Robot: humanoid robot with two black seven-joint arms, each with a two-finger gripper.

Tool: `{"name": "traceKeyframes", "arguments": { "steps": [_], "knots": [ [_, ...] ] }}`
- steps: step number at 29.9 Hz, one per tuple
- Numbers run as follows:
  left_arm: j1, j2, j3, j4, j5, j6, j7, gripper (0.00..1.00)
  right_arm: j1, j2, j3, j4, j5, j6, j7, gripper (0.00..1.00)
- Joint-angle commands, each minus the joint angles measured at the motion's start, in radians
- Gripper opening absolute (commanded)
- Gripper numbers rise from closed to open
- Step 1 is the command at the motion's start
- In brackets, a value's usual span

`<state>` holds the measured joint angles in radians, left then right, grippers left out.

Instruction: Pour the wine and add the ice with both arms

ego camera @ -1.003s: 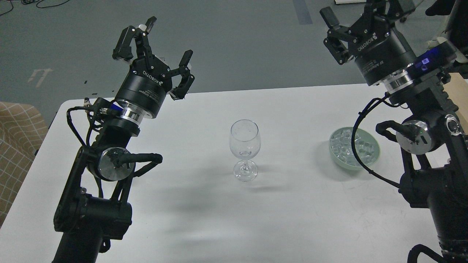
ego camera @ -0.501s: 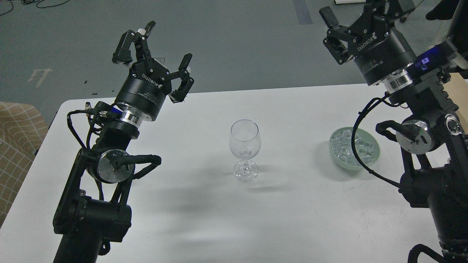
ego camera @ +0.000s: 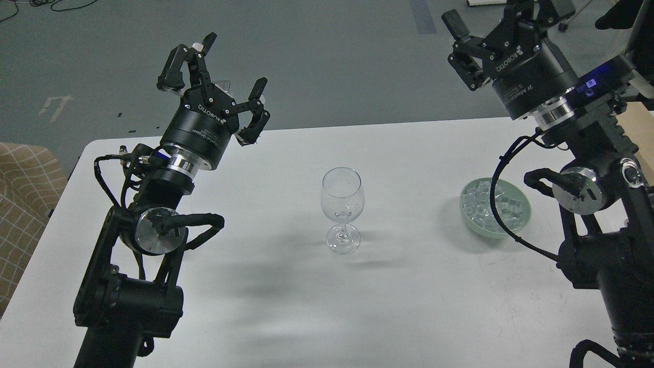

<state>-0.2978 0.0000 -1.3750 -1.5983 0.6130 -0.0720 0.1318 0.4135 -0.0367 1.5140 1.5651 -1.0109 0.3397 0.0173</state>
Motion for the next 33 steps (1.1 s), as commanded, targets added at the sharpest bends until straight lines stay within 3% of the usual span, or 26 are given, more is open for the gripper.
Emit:
{"name": "traceKeyframes", "arguments": {
  "steps": [1,12,19,24,27,30,33],
  "knots": [
    [0.002,0.000,0.002,0.001,-0.035,0.000,0.029,0.99,-0.002,-0.008,0.000,0.000,0.000,0.005,0.000,1.00],
    [-0.001,0.000,0.004,0.000,-0.036,-0.003,0.057,0.99,-0.001,-0.008,0.000,0.001,0.000,0.015,0.000,1.00],
    [-0.026,0.000,0.013,-0.011,-0.012,-0.002,0.039,0.99,-0.009,-0.009,0.002,-0.005,0.000,0.013,0.000,1.00],
    [-0.078,0.000,-0.016,-0.011,-0.022,0.049,0.045,0.99,-0.010,-0.008,0.003,-0.002,0.000,0.013,0.000,1.00],
    [-0.077,0.000,-0.022,-0.011,-0.035,0.069,0.009,0.96,-0.015,-0.008,0.003,-0.004,0.000,0.004,-0.002,1.00],
    [-0.077,0.000,-0.030,-0.011,-0.045,0.116,-0.087,0.94,-0.042,-0.003,0.005,0.009,0.000,-0.005,-0.002,1.00],
    [-0.080,0.000,-0.038,-0.014,-0.067,0.251,-0.116,0.93,-0.056,0.000,0.011,0.009,0.000,-0.010,-0.002,1.00]
  ]
}}
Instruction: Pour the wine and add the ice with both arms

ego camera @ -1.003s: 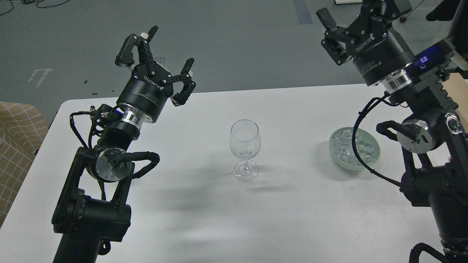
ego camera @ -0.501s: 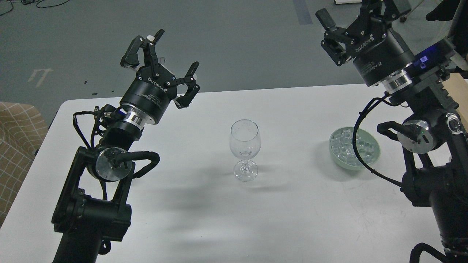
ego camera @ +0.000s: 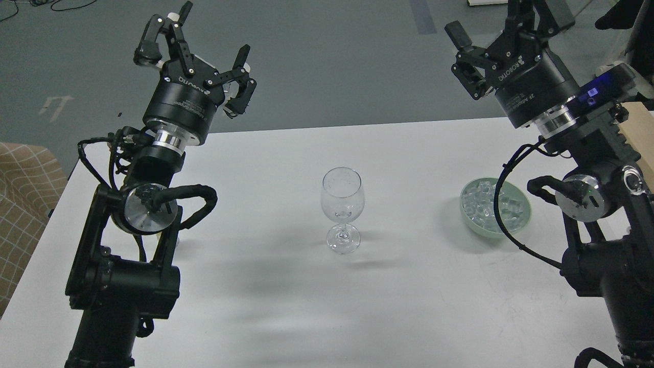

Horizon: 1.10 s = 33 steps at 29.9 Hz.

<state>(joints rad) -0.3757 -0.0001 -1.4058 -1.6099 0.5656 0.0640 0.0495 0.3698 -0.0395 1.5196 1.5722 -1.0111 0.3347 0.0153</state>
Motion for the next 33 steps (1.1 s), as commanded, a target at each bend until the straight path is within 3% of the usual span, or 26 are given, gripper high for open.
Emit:
{"name": "traceKeyframes", "arguments": {
  "steps": [1,2,4,11,14,16,20,28,33],
  "knots": [
    [-0.002,0.000,-0.009,-0.007,-0.047,0.188,-0.036,0.94,-0.017,0.003,0.007,0.002,-0.001,-0.014,0.000,1.00],
    [-0.002,0.000,-0.012,-0.016,-0.080,0.247,-0.040,0.94,-0.023,0.003,0.007,0.002,-0.001,-0.028,0.000,1.00],
    [0.003,0.000,-0.027,-0.033,-0.120,0.281,-0.037,0.95,-0.031,0.003,0.007,0.002,-0.001,-0.037,0.000,1.00],
    [0.046,0.000,-0.119,-0.110,-0.251,0.296,-0.063,0.97,-0.074,0.001,0.005,-0.003,-0.001,-0.056,0.002,1.00],
    [0.090,0.000,-0.136,-0.139,-0.265,0.309,-0.137,0.98,-0.092,-0.002,0.008,-0.004,-0.003,-0.060,0.002,1.00],
    [0.129,0.000,-0.136,-0.143,-0.297,0.309,-0.157,0.98,-0.103,-0.003,0.010,-0.009,-0.004,-0.065,0.002,1.00],
    [0.185,0.000,-0.134,-0.147,-0.308,0.300,-0.161,0.98,-0.130,-0.005,0.010,-0.009,-0.004,-0.071,0.002,1.00],
    [0.323,0.000,-0.125,-0.154,-0.348,0.203,-0.178,0.98,-0.175,-0.031,0.007,-0.023,-0.006,-0.069,0.003,1.00],
    [0.365,0.000,-0.131,-0.154,-0.352,0.195,-0.177,0.98,-0.195,-0.034,0.007,-0.037,-0.007,-0.069,0.003,1.00]
  ]
}}
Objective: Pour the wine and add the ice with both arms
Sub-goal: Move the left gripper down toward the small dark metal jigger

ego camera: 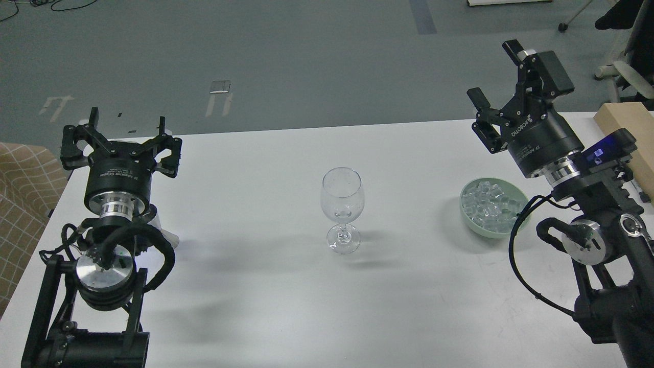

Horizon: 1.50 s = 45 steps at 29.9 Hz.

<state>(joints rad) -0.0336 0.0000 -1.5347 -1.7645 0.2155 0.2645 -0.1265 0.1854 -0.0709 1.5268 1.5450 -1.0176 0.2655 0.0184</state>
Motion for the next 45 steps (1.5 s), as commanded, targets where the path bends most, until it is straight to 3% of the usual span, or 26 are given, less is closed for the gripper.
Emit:
{"name": "traceKeyframes", "arguments": {
  "steps": [1,7,18,22,33,45],
  "knots": [
    [0.023,0.000,-0.002,0.000,-0.004,-0.007,-0.001,0.98,-0.011,-0.003,0.000,-0.016,-0.001,0.000,0.002,1.00],
    [0.043,0.000,0.002,0.000,-0.025,-0.022,-0.021,0.98,-0.021,-0.003,0.000,-0.043,0.001,0.000,0.003,1.00],
    [0.143,0.000,0.027,0.000,-0.025,-0.028,-0.018,0.98,-0.032,0.005,0.001,-0.043,0.001,0.000,0.008,1.00],
    [0.167,0.000,0.036,0.000,-0.028,-0.099,-0.015,0.98,-0.030,0.003,0.001,-0.043,0.001,0.000,0.008,1.00],
    [0.198,0.000,0.048,0.000,-0.059,-0.114,-0.038,0.98,-0.037,0.000,0.003,-0.042,0.001,0.000,0.009,1.00],
    [0.400,0.000,0.053,0.000,-0.079,-0.370,-0.051,0.98,-0.044,0.000,0.006,-0.055,-0.002,0.000,0.009,1.00]
  ]
}}
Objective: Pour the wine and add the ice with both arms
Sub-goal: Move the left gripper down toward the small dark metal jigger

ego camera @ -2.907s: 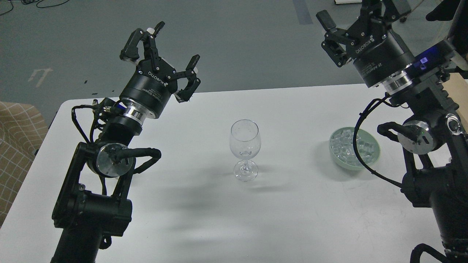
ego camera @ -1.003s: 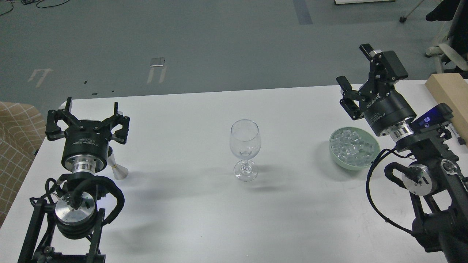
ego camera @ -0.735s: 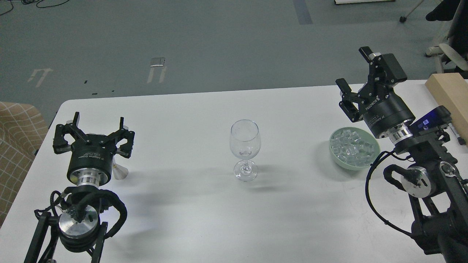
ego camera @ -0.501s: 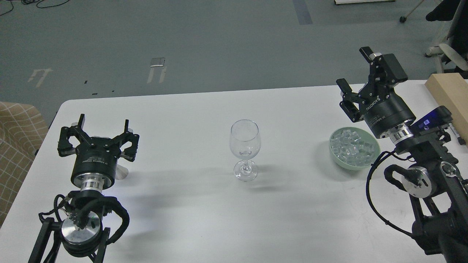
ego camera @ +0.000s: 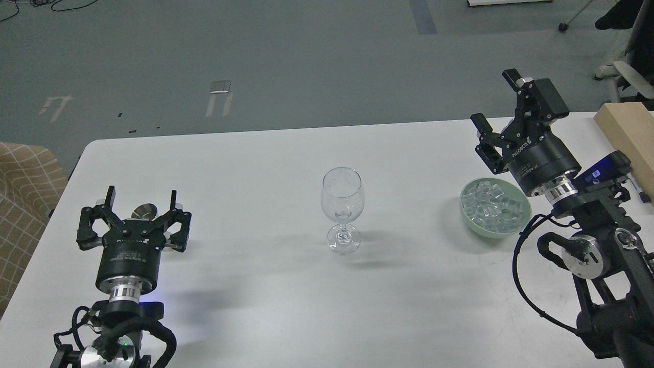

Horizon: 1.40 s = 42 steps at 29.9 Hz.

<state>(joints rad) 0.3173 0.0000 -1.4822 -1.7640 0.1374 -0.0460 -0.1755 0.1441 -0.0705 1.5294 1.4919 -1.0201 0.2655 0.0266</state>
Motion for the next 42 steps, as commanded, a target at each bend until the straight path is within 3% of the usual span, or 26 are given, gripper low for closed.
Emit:
{"name": "traceKeyframes", "arguments": {
  "steps": [1,10,14,42],
  "knots": [
    [0.061,0.000,0.002,0.000,-0.001,-0.075,-0.004,0.98,-0.001,0.000,0.003,-0.004,0.000,0.000,0.001,1.00],
    [0.088,0.000,0.022,0.000,-0.005,-0.064,-0.001,0.96,-0.001,0.000,0.005,-0.013,0.000,0.000,0.001,1.00],
    [0.082,0.000,0.023,0.000,-0.036,0.021,0.004,0.96,-0.001,0.001,0.006,-0.010,0.000,0.000,0.001,1.00],
    [0.031,0.000,-0.013,0.141,-0.167,0.020,-0.002,0.97,-0.017,-0.002,0.015,0.001,0.000,0.000,0.001,1.00]
  ]
}}
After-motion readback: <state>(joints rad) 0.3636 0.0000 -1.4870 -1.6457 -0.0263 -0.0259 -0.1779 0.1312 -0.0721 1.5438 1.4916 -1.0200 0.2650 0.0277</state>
